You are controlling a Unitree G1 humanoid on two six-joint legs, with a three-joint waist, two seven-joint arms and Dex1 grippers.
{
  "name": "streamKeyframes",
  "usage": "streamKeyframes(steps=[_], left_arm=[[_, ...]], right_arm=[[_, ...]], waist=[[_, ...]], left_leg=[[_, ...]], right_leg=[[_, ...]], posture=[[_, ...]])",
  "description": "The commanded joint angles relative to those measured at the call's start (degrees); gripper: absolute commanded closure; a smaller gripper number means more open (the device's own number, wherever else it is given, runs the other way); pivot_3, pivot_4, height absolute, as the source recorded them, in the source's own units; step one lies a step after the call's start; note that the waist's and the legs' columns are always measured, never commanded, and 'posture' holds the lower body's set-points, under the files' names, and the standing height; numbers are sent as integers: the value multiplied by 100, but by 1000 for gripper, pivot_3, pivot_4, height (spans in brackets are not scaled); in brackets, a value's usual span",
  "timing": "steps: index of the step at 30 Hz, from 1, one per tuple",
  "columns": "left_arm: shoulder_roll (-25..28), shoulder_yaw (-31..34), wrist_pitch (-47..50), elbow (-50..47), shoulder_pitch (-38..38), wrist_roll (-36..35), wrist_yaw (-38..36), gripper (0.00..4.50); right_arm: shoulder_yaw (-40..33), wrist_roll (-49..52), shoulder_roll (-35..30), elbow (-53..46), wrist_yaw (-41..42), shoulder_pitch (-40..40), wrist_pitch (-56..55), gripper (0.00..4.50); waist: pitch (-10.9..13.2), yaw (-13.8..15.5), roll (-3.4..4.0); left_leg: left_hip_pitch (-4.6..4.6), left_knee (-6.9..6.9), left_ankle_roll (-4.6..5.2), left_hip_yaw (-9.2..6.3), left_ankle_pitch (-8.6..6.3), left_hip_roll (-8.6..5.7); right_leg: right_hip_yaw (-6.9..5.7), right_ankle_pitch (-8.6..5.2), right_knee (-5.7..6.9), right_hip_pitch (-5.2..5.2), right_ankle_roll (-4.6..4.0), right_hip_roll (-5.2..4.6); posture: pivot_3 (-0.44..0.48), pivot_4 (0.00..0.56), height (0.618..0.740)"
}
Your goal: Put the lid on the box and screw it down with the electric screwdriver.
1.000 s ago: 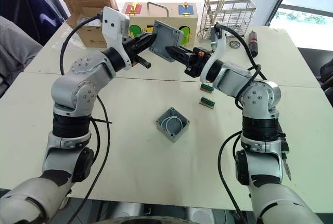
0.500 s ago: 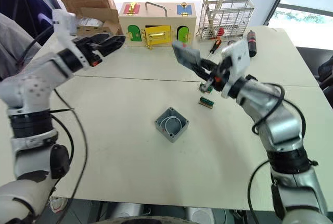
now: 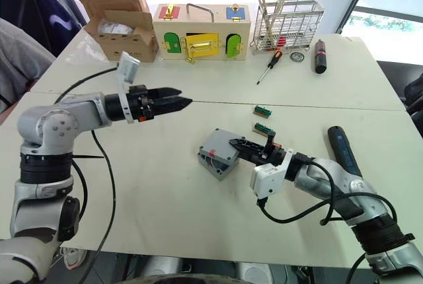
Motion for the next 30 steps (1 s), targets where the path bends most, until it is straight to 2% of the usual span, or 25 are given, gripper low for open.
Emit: streamKeyframes(steps=[1,7,16,30], left_arm=[[-46,-288,-240,-177,-13,149,-164,63],[-254,-705,-629,79,-97,510,-249,63],[-472,-774,-824,344,-191,721,-331,63],[-681,-909,-822,255,-151,836,-414,63]], right_arm=[[-117,-278,128,-80,-326,-131,19,4287],[-110,-554,330,-362,-459,84,269,4287],[-79,-870,596,-882,-413,466,717,4287],[26,-1195,604,-807,-650,670,841,4287]], waist=[[0,0,0],[0,39,0],[0,22,0],[0,31,0]], left_leg=[[1,0,0,1,0,0],[6,0,0,1,0,1],[12,-1,0,1,0,2],[17,-1,0,1,0,0]], right_leg=[[0,0,0,0,0,0],[0,0,-2,8,0,0],[0,-1,-5,13,1,2],[0,-1,-5,20,1,2]], posture=[[0,150,740],[0,150,740],[0,150,740],[0,150,740]])
